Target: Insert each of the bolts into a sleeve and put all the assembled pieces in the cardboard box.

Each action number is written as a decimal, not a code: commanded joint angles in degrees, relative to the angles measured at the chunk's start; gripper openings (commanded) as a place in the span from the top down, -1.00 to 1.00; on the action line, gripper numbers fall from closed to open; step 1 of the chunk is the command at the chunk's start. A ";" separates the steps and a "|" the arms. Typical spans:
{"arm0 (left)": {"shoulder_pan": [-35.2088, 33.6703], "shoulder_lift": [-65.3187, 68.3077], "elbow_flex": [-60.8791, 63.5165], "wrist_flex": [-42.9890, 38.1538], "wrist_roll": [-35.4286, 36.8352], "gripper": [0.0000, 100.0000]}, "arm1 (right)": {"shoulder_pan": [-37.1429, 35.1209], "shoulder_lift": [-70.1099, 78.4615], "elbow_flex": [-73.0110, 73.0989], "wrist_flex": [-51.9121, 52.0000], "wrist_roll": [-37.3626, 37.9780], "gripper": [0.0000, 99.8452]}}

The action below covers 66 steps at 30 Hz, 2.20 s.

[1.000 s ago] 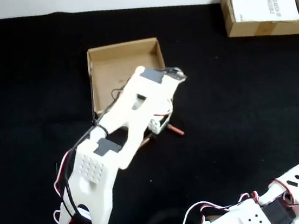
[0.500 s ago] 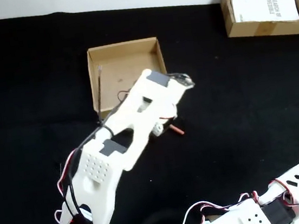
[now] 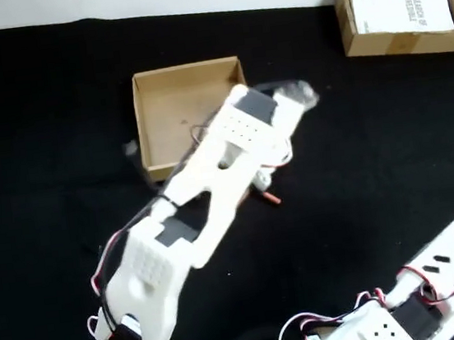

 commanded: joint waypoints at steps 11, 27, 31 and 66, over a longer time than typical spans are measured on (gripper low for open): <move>0.22 -41.54 -2.77 1.23 0.35 0.98 | -40.22 -0.92 -17.98 31.87 -4.66 0.98; 0.57 -79.25 46.46 -10.20 0.35 0.98 | -61.76 -0.92 -26.86 49.19 -4.48 0.98; 0.66 -85.14 56.48 -24.26 0.44 0.98 | -68.09 -0.92 -31.52 54.99 -4.75 0.98; 12.53 -69.76 57.45 -51.60 19.60 0.98 | -68.97 -1.01 -26.95 52.09 -4.75 0.98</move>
